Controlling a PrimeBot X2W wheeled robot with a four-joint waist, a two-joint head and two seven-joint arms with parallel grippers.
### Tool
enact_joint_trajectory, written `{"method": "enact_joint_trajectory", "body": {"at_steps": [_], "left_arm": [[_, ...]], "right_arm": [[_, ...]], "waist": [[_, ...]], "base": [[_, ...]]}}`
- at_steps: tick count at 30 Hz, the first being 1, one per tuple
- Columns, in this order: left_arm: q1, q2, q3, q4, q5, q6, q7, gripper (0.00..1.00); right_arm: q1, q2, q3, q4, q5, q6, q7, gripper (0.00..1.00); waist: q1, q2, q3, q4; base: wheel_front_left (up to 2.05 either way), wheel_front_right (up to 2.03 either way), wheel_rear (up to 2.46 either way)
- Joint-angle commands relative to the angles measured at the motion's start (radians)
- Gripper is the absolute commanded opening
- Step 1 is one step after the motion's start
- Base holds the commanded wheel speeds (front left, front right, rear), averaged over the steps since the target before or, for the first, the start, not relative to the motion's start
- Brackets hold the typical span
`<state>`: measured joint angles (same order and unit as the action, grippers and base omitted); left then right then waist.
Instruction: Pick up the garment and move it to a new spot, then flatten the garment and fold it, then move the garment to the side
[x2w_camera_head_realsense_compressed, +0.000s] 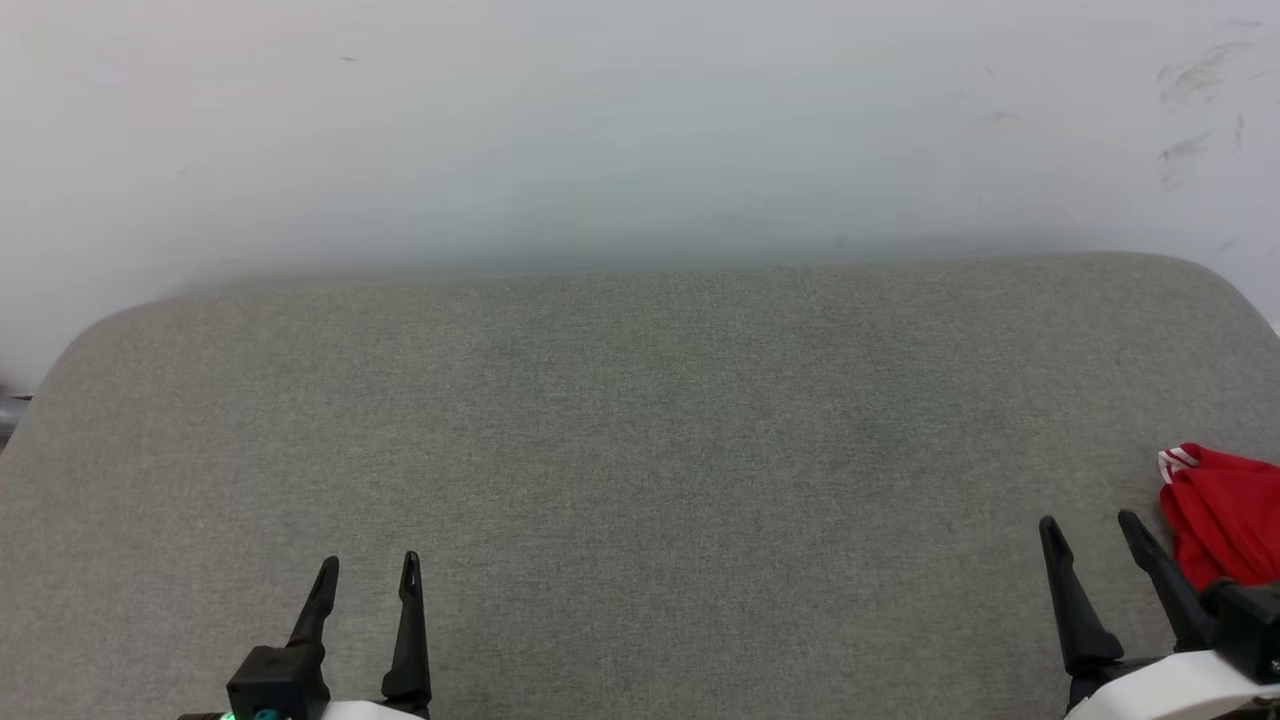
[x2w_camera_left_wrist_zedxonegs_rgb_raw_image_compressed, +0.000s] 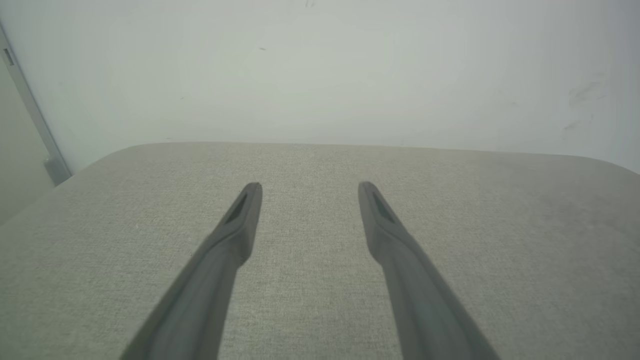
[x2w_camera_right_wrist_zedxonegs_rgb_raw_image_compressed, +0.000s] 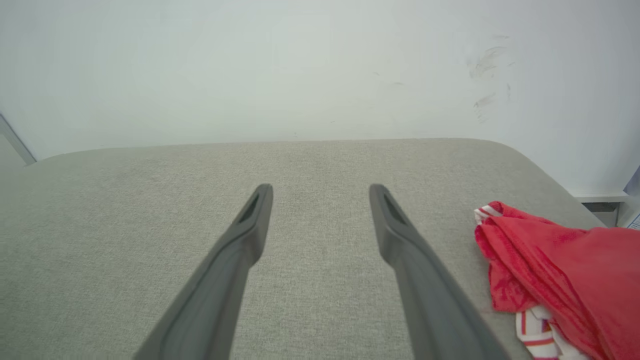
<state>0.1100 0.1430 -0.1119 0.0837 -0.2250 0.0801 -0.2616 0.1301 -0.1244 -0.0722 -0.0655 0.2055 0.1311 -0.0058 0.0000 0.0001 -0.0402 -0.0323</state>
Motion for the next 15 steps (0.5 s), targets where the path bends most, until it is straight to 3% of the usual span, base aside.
{"method": "enact_joint_trajectory", "body": {"at_steps": [1, 15], "left_arm": [[0.006, -0.001, -0.001, 0.002, -0.001, 0.0, -0.004, 1.0], [-0.011, -0.003, 0.01, 0.012, -0.002, -0.013, -0.004, 1.0]], "right_arm": [[0.012, 0.0, -0.001, -0.018, 0.001, -0.001, -0.006, 1.0], [0.017, 0.016, 0.019, -0.056, -0.024, -0.001, -0.006, 1.0]], "waist": [[0.0, -0.0001, 0.0, -0.001], [0.0, -0.0001, 0.003, -0.003]], "base": [[0.0, 0.0, 0.0], [0.0, 0.0, 0.0]]}}
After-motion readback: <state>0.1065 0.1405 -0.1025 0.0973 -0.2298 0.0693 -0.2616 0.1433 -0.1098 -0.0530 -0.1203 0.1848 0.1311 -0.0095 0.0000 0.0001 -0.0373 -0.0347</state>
